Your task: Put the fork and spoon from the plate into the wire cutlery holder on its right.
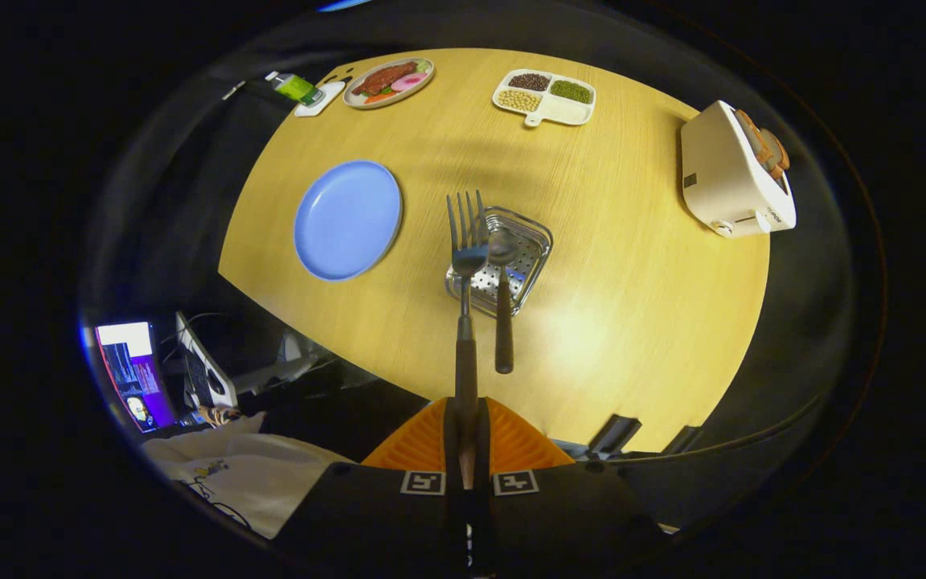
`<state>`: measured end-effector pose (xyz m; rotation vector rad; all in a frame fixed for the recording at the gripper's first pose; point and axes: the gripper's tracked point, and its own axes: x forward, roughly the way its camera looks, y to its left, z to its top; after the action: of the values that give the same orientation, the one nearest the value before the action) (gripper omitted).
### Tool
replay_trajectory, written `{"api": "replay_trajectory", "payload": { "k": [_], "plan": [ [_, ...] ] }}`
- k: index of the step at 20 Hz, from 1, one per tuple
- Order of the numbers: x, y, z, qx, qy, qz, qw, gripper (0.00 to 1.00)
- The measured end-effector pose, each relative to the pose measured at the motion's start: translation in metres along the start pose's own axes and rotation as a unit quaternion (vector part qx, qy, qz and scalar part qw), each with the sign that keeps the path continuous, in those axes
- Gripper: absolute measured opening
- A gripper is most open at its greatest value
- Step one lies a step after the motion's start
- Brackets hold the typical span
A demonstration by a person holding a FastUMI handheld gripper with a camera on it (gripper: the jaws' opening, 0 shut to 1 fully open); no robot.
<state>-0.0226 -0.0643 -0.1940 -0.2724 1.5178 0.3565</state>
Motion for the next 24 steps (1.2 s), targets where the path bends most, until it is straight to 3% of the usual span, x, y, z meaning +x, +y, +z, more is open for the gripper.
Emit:
{"api": "replay_trajectory", "payload": {
  "k": [5,10,19,20,22,23,24],
  "plan": [
    [0.005,-0.021,0.001,-0.043,0.086,-0.007,0.995,0.07],
    [0.011,-0.031,0.009,-0.040,0.140,-0.004,0.989,0.08],
    [0.019,-0.033,0.028,-0.009,0.147,0.018,0.989,0.13],
    [0.017,-0.028,0.033,-0.002,0.134,0.028,0.991,0.18],
    [0.010,-0.024,0.045,0.010,0.101,0.041,0.994,0.49],
    [0.006,-0.020,0.050,0.018,0.080,0.047,0.996,0.57],
    [0.003,-0.019,0.055,0.024,0.059,0.050,0.997,0.85]
  ]
}}
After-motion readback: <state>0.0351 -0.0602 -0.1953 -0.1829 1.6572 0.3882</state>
